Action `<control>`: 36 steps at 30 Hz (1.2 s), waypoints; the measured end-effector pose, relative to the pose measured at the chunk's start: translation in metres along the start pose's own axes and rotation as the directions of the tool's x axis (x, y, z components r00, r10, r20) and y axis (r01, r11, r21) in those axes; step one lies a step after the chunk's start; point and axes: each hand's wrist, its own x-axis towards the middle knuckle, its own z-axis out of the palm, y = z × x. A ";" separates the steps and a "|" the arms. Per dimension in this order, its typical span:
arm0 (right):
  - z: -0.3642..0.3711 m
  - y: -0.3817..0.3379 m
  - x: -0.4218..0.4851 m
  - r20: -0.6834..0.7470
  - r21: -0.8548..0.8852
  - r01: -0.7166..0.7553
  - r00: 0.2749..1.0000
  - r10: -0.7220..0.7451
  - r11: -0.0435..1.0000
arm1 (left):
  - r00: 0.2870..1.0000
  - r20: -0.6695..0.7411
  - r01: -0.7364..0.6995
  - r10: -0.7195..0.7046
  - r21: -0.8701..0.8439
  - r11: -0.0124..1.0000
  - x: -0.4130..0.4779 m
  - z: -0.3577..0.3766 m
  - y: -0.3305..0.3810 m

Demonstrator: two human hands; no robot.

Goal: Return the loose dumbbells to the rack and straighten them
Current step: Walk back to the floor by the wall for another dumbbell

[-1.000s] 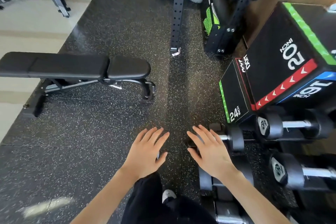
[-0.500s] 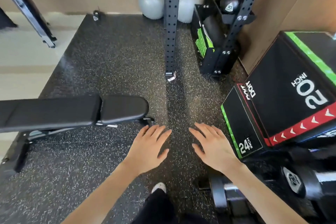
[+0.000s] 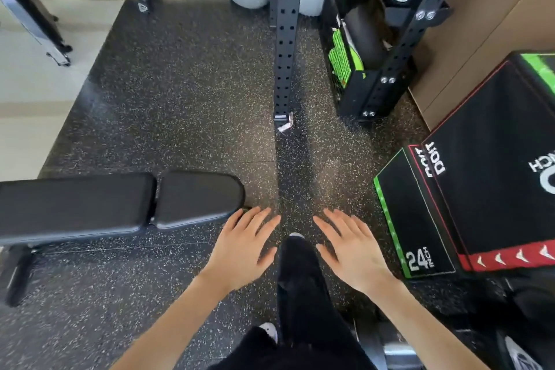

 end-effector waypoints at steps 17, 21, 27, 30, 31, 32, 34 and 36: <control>-0.071 0.135 0.316 0.023 -0.067 0.138 0.990 -0.137 0.988 | 0.977 -0.099 0.186 -0.188 -0.033 0.982 0.279 -0.041 -0.119; -0.067 0.144 0.351 0.014 -0.027 0.148 0.989 -0.147 0.989 | 0.977 -0.054 0.201 -0.205 -0.075 0.977 0.304 -0.029 -0.139; -0.042 0.159 0.418 0.142 -0.033 0.169 0.976 -0.163 0.985 | 0.977 -0.057 0.203 -0.207 -0.061 0.977 0.344 -0.011 -0.196; -0.038 0.160 0.467 0.182 -0.034 0.193 0.966 -0.183 0.981 | 0.978 -0.055 0.199 -0.201 -0.038 0.979 0.374 -0.008 -0.238; -0.039 0.160 0.486 0.185 -0.039 0.199 0.964 -0.189 0.979 | 0.979 -0.054 0.198 -0.199 -0.030 0.980 0.385 -0.009 -0.254; -0.041 0.159 0.506 0.186 -0.044 0.205 0.963 -0.194 0.978 | 0.979 -0.052 0.197 -0.198 -0.025 0.980 0.397 -0.011 -0.271; -0.048 0.157 0.550 0.181 -0.045 0.216 0.962 -0.205 0.975 | 0.978 -0.053 0.201 -0.202 -0.021 0.979 0.423 -0.021 -0.307; -0.059 0.154 0.595 0.158 -0.056 0.219 0.965 -0.208 0.974 | 0.976 -0.065 0.206 -0.205 -0.002 0.979 0.451 -0.032 -0.345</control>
